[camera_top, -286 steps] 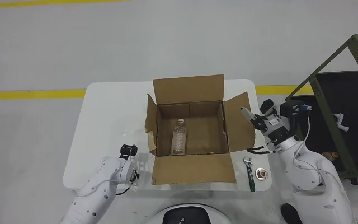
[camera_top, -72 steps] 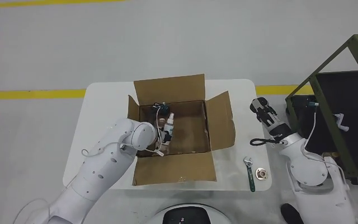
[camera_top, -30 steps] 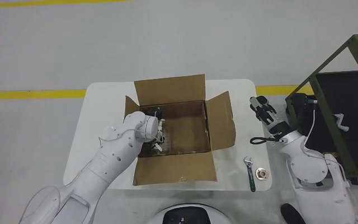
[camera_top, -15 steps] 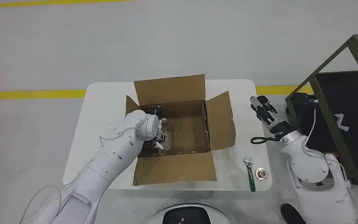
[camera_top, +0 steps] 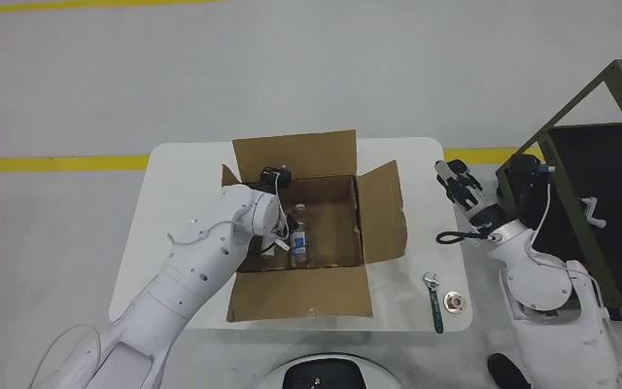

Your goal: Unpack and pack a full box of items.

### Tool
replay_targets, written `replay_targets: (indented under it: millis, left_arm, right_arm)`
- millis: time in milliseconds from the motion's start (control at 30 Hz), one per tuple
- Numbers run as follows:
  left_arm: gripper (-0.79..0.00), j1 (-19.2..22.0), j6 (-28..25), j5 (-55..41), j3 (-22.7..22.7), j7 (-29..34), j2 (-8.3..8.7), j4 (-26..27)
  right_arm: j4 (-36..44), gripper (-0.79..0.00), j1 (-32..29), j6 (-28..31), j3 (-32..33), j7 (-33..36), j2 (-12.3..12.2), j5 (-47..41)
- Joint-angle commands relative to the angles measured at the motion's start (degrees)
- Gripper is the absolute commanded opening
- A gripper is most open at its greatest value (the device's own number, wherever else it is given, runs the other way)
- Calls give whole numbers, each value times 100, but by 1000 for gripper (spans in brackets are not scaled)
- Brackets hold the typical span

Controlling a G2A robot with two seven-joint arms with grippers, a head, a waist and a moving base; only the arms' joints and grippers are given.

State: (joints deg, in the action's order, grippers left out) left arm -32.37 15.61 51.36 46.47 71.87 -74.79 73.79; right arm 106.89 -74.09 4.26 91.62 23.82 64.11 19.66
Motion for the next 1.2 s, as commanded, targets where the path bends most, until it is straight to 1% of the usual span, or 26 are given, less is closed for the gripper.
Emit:
replay_targets:
  millis: [0, 100, 200, 267, 333, 533, 667, 767, 900, 1067, 1167]
  left_arm:
    - [0, -92, -133, -8, 176, -124, 48, 336]
    - [0, -259, -331, -12, 468, -271, 128, 818]
    - [0, -413, -600, -15, 793, -373, 213, 1300]
    - [0, -529, -813, -6, 1006, -446, 269, 1631]
    - [0, -644, -1003, 40, 1222, -520, 325, 1927]
    - [0, -931, -1533, 75, 1829, -518, 471, 2590]
    - [0, -1100, -1902, 75, 2214, -434, 563, 2876]
    - [0, -1217, -2116, -10, 2481, -298, 624, 2973]
    - [0, -1336, -2204, 103, 2752, -214, 692, 2974]
    - [0, -1467, -2229, 144, 2991, -258, 750, 2985]
    - [0, -1520, -2219, 274, 3128, -248, 788, 3006]
  right_arm:
    - [0, -499, -8, 25, -14, -18, 2, -26]
    - [-9, -502, -26, 56, -2, -23, 1, -37]
    - [-31, -566, -31, 85, 49, 2, -5, -71]
    - [-30, -662, -32, 100, 94, 26, -10, -119]
    - [-29, -785, -29, 116, 153, 75, -18, -148]
    - [28, -785, 20, 226, 410, 534, -70, -281]
    - [115, -785, 47, 325, 613, 901, -113, -429]
    - [174, -785, 45, 353, 719, 1101, -135, -596]
    - [239, -785, 37, 379, 760, 1245, -159, -626]
    - [299, -785, 28, 436, 704, 1413, -189, -465]
    - [357, -785, 30, 545, 683, 1779, -228, -267]
